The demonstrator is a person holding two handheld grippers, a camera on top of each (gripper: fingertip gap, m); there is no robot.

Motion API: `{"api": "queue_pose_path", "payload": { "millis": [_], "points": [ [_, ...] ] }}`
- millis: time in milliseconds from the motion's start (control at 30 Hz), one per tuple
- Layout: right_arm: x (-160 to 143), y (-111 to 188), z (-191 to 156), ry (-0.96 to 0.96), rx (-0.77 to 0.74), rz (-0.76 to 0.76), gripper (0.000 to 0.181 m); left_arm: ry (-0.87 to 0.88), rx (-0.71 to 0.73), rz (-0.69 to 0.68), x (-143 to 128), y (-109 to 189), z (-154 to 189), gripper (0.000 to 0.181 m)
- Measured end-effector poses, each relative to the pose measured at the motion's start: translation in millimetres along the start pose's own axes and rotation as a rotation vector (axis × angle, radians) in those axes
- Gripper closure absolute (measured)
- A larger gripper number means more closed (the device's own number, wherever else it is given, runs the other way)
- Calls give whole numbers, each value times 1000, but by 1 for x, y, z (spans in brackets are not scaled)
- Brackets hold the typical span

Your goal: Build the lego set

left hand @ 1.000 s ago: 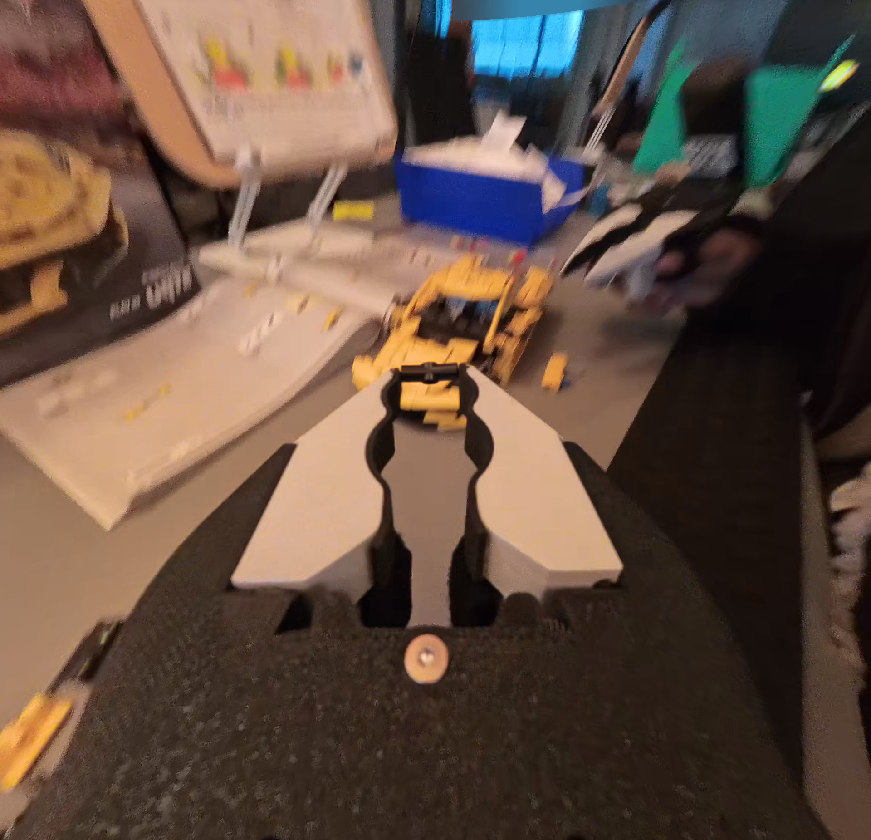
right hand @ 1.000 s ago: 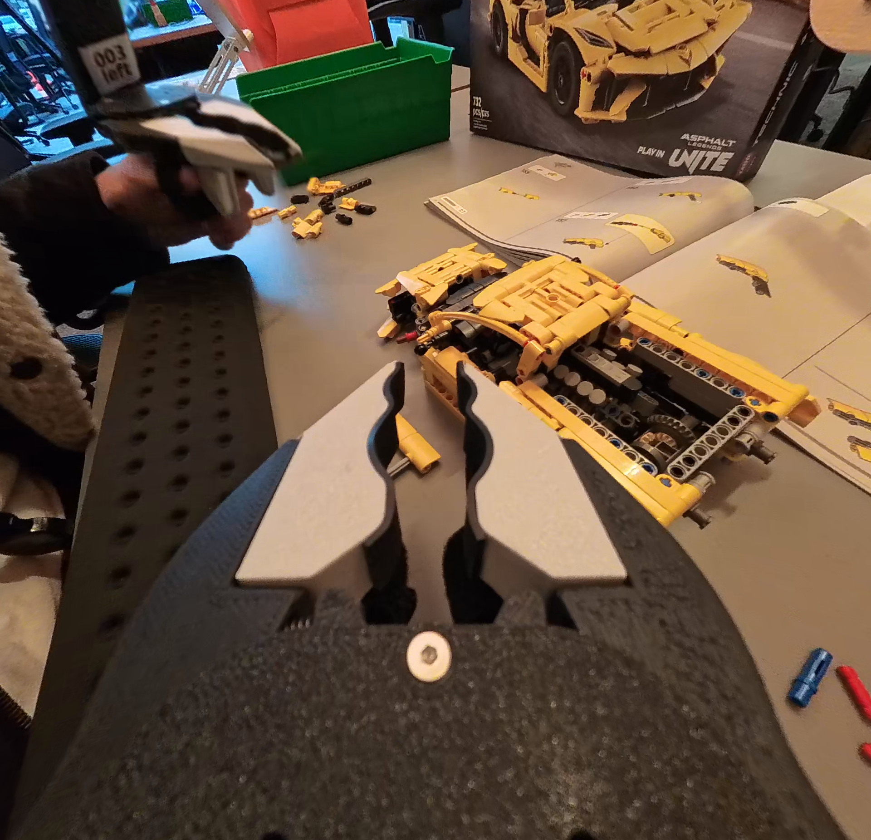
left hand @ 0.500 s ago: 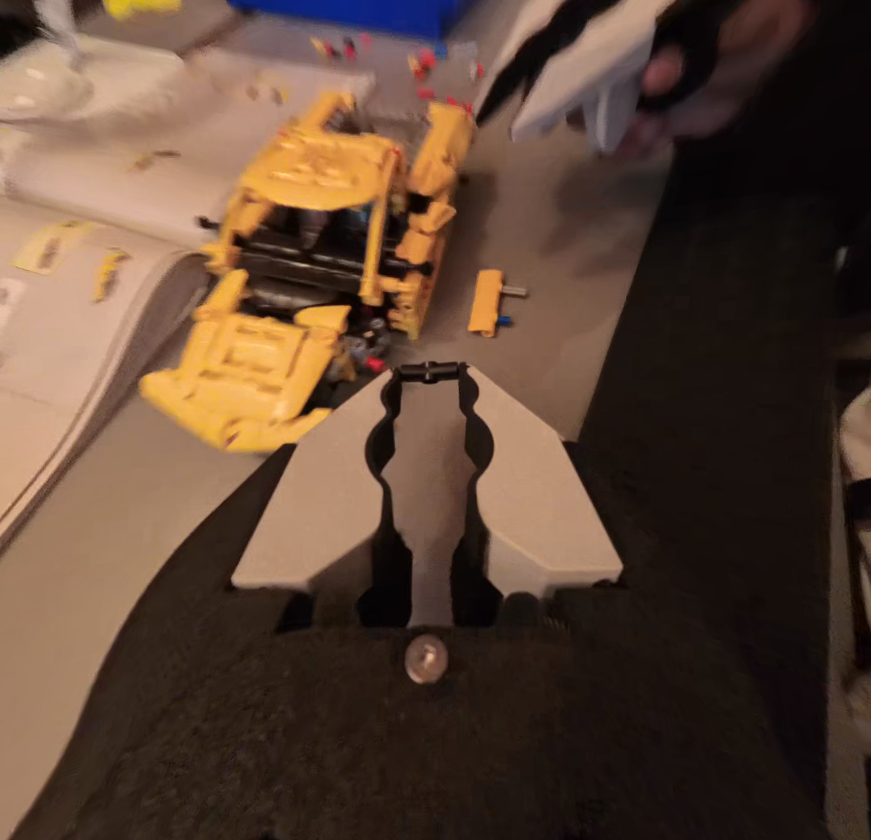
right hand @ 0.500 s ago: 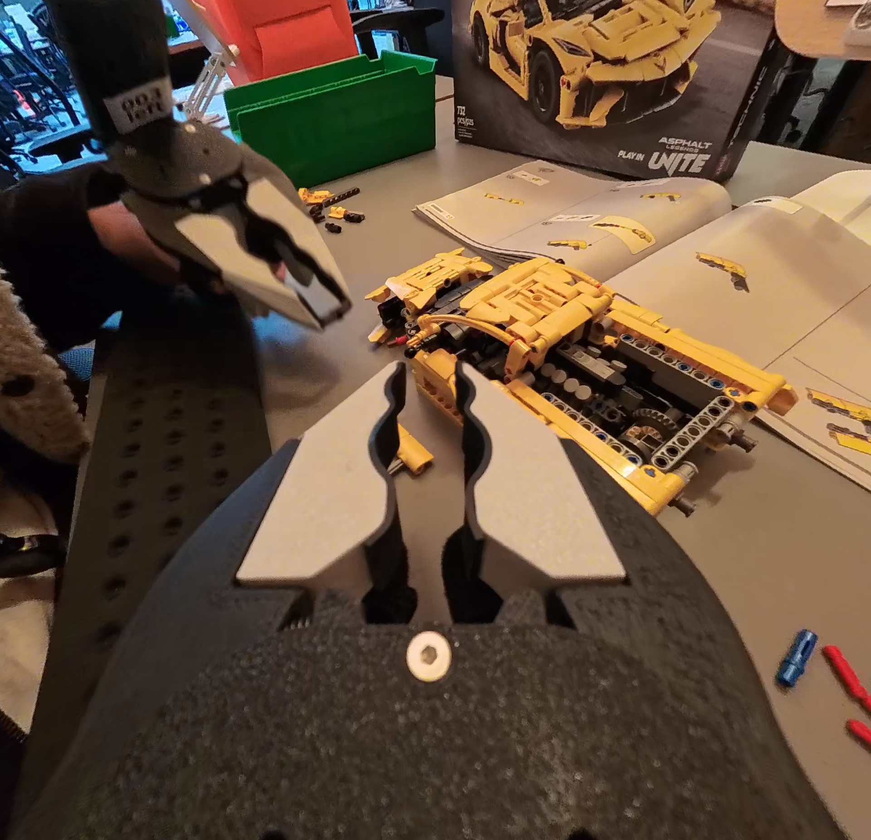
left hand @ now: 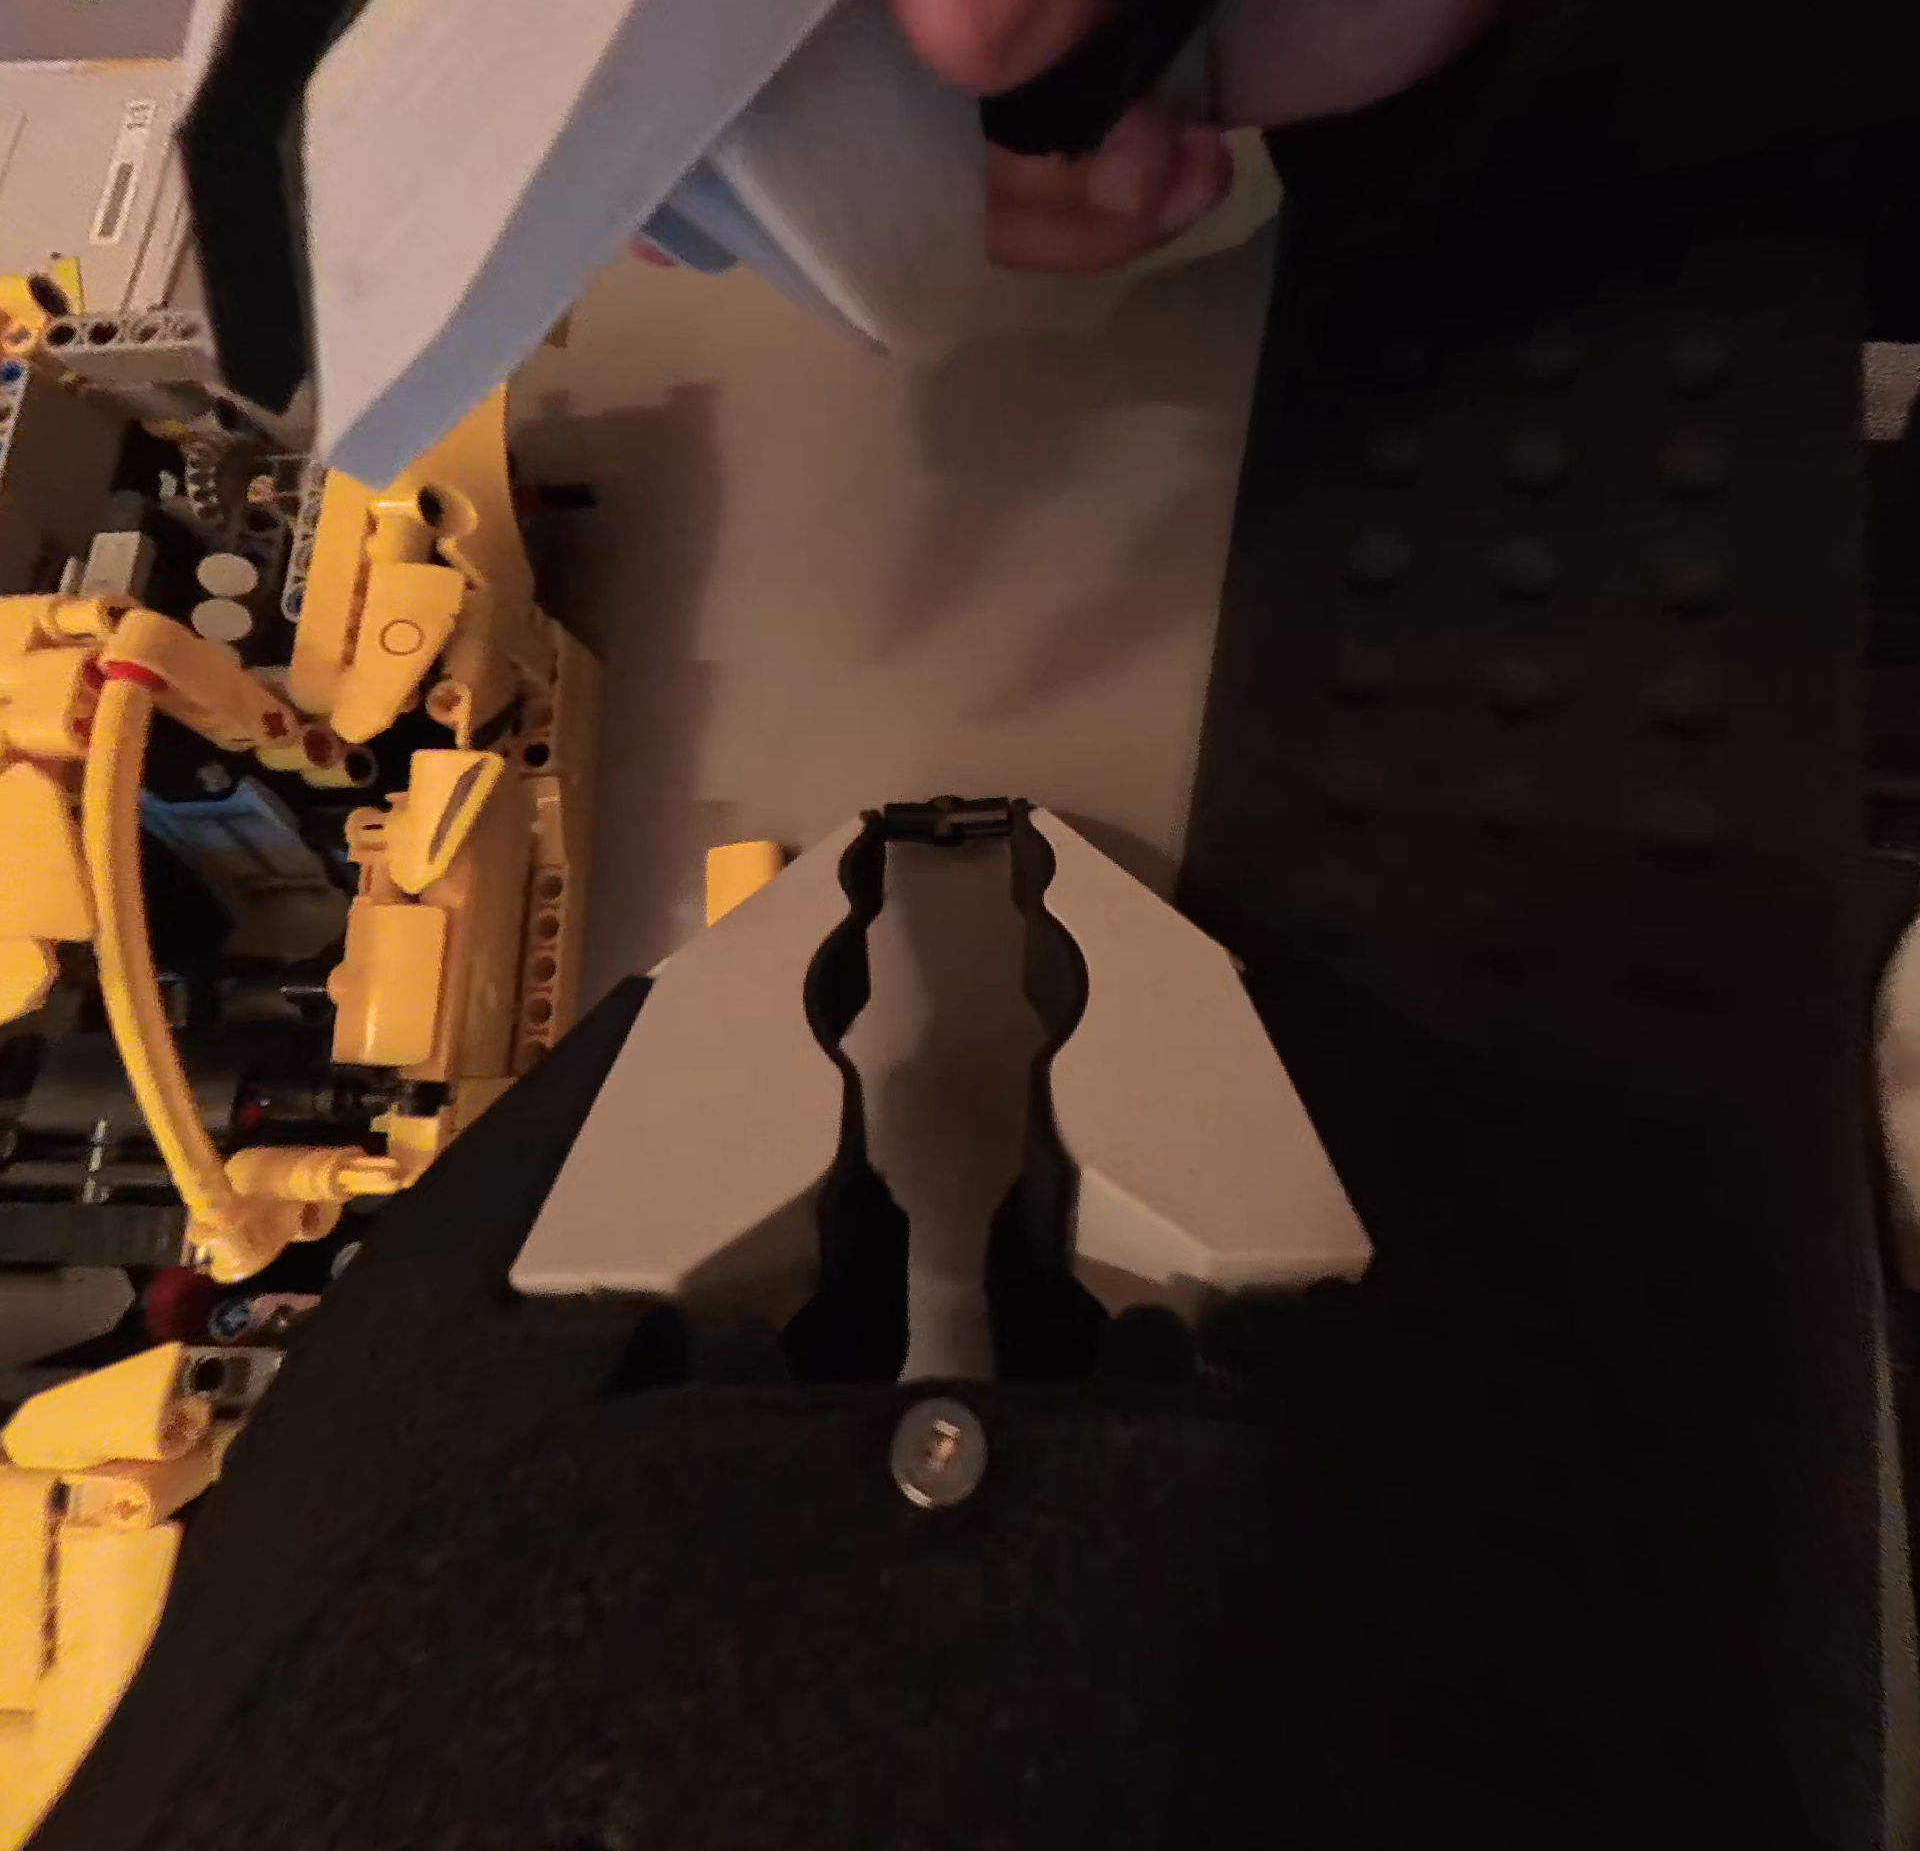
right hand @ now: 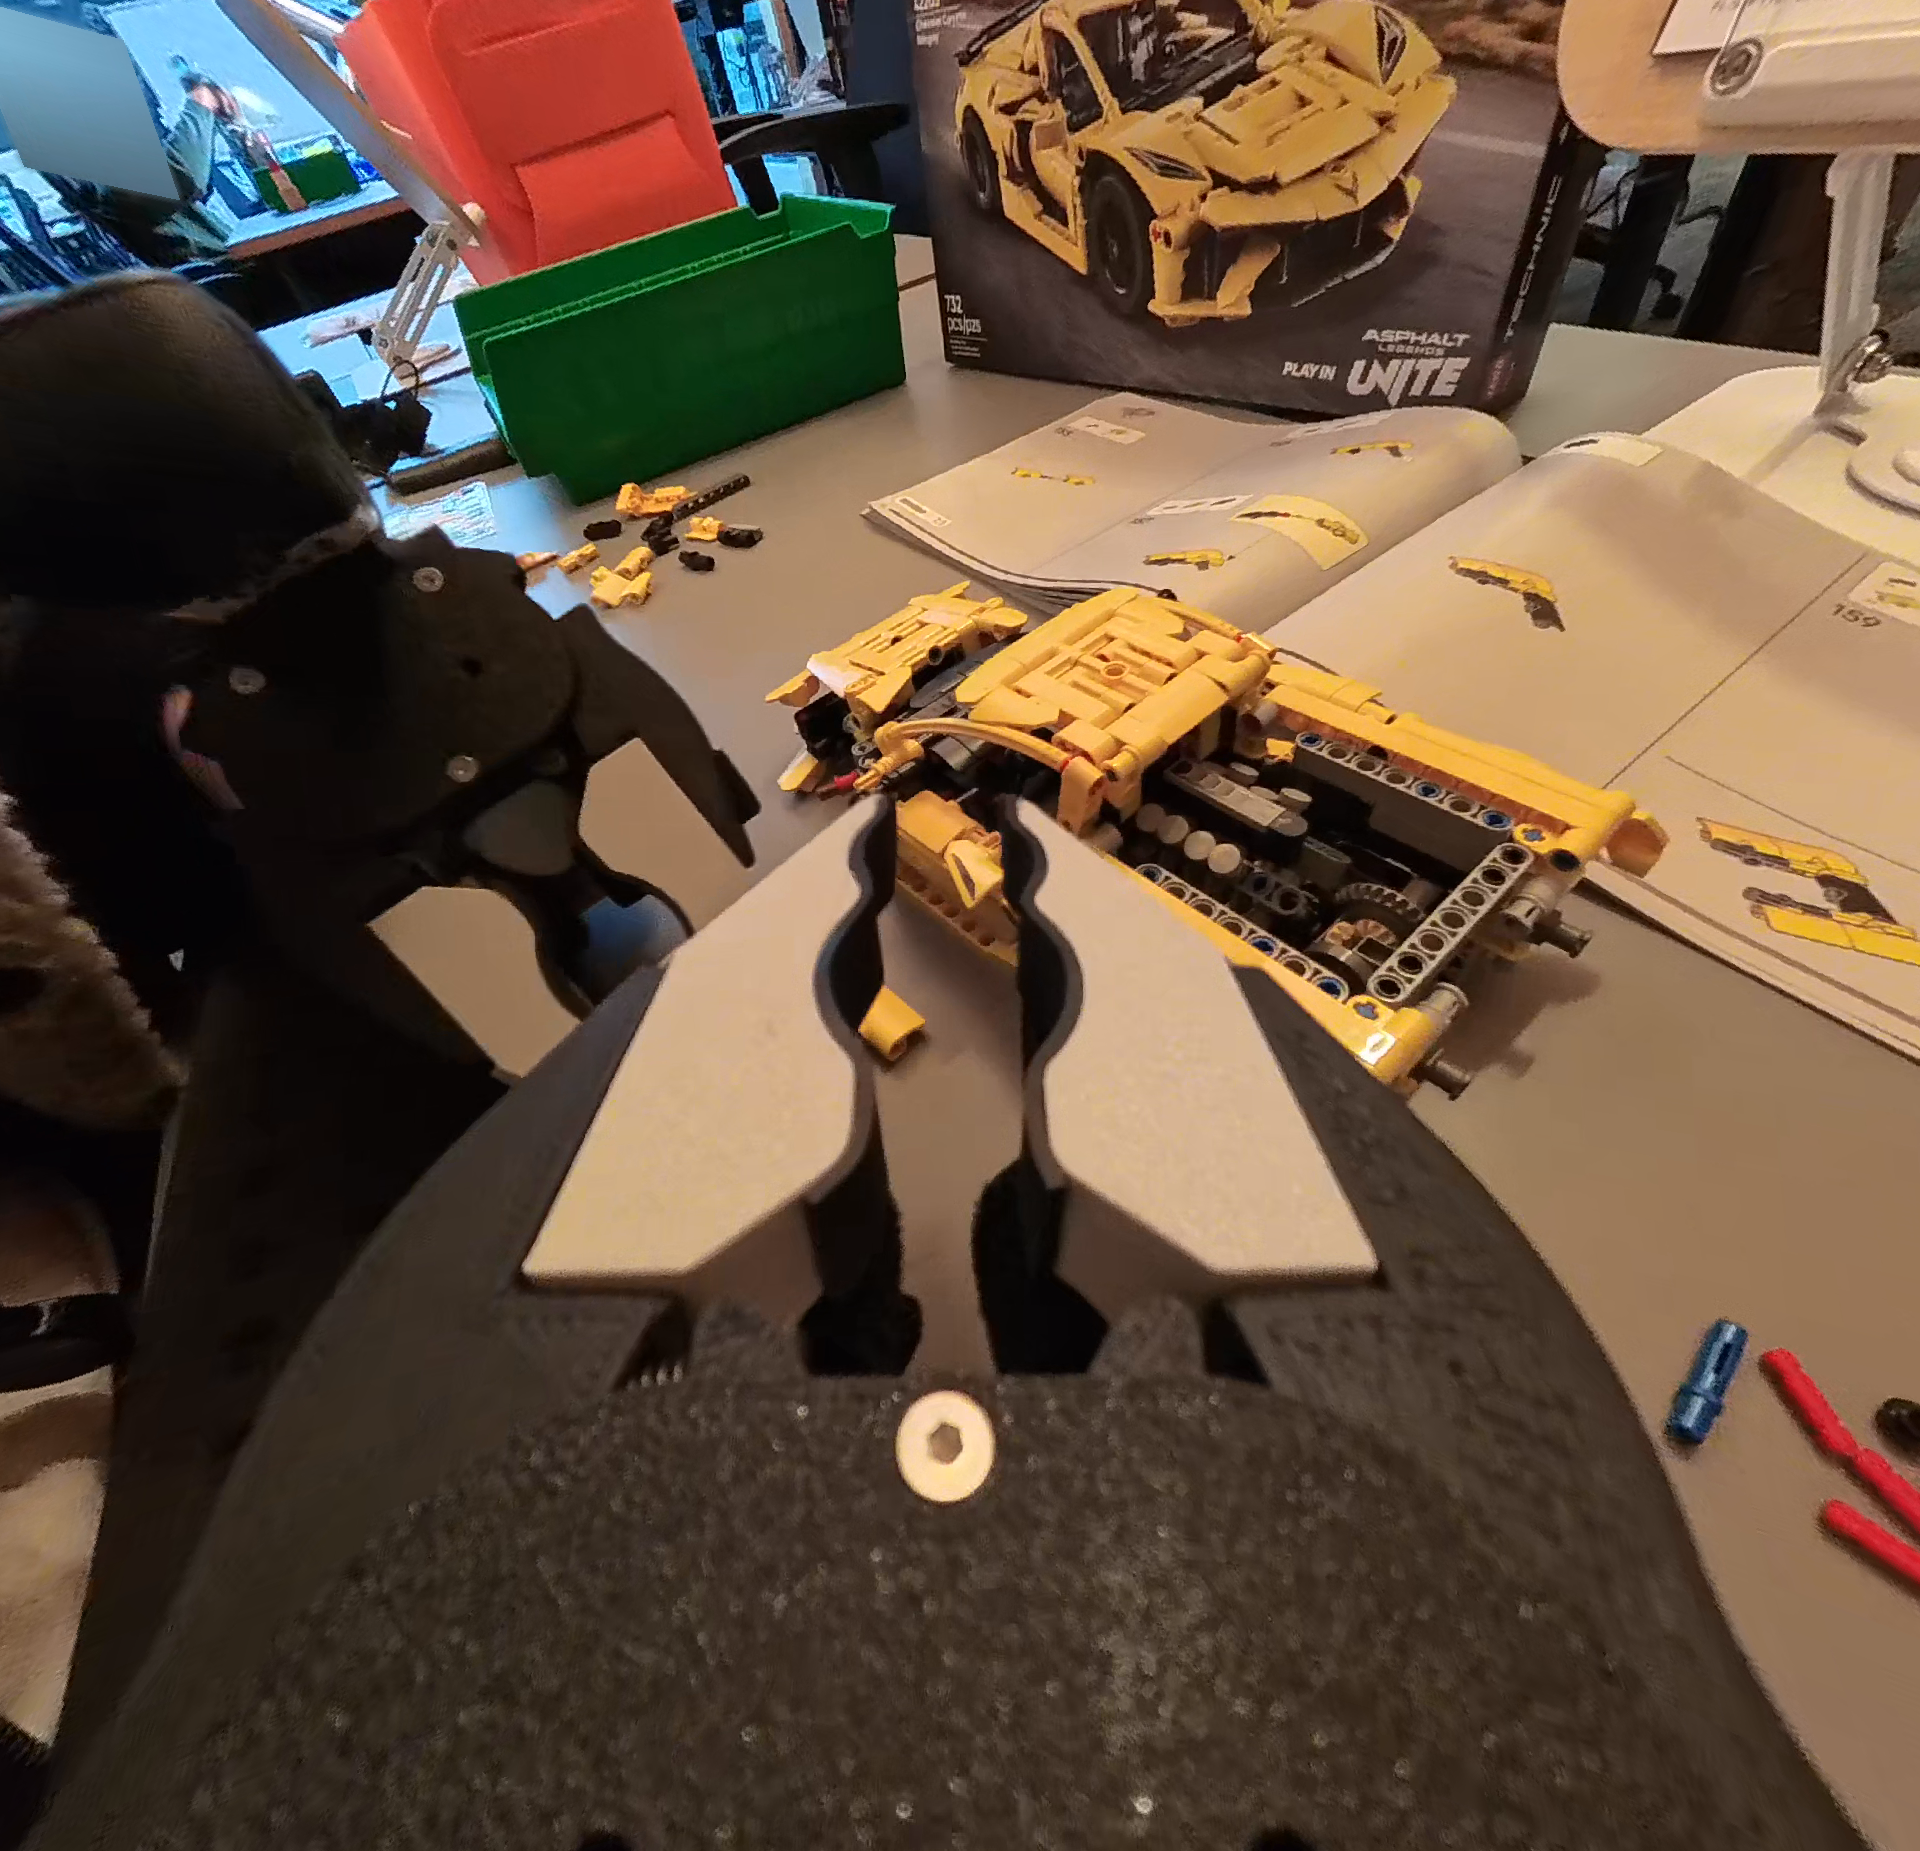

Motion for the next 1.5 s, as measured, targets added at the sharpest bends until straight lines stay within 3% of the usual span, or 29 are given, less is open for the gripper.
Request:
{"api": "queue_pose_path", "payload": {
  "millis": [267, 333, 433, 533, 600, 667, 733, 833, 900, 1000, 1067, 1300, 1400, 1500],
  "points": [
    [-2, -2, -1, -4, 10, -11, 162, 37, 1, 2, -3, -4, -2, 157],
    [-2, -1, 0, -9, 11, -6, 162, 57, 15, 20, -4, -1, -4, 147],
    [-1, -1, 1, -21, 17, -3, 162, 142, -2, 136, -3, 20, -10, 144],
    [-2, -1, 2, -26, 16, -8, 162, 294, 34, 287, -10, 63, -30, 145],
    [-3, -2, 1, -25, 22, -15, 162, 373, 197, 329, -33, 101, -53, 145],
    [-4, -4, 1, -20, 25, -26, 163, 446, 472, 296, -72, 145, -77, 146],
    [-5, -6, 0, -16, 30, -39, 162, 566, 699, 173, -122, 191, -92, 157],
    [-7, -7, -1, -10, 34, -54, 163, 812, 1034, -111, -205, 254, -98, 159],
    [-7, -8, -1, -11, 38, -62, 163, 973, 1082, -137, -233, 272, -94, 158],
    [-8, -9, -1, -10, 40, -73, 163, 1111, 1107, -114, -250, 272, -95, 158],
    [-9, -9, -1, -7, 39, -78, 164, 1154, 1132, -182, -257, 264, -97, 158],
    [-11, -11, -3, -6, 52, -92, 164, 1130, 1129, -268, -257, 248, -100, 159],
    [-13, -12, -4, -1, 61, -104, 164, 1161, 1119, -278, -262, 246, -100, 175],
    [-13, -12, -5, -1, 65, -108, 164, 1147, 1120, -261, -259, 247, -101, 175]
  ]
}}
Point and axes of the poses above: each gripper's, where its closed fingertips meet, y back along the fingers, x out of its top, z = x × y across the jaws, the point moved 7 cm from there along y, back along the fingers, and after that the axes turned 9 degrees about x, right-handed, at the moved point
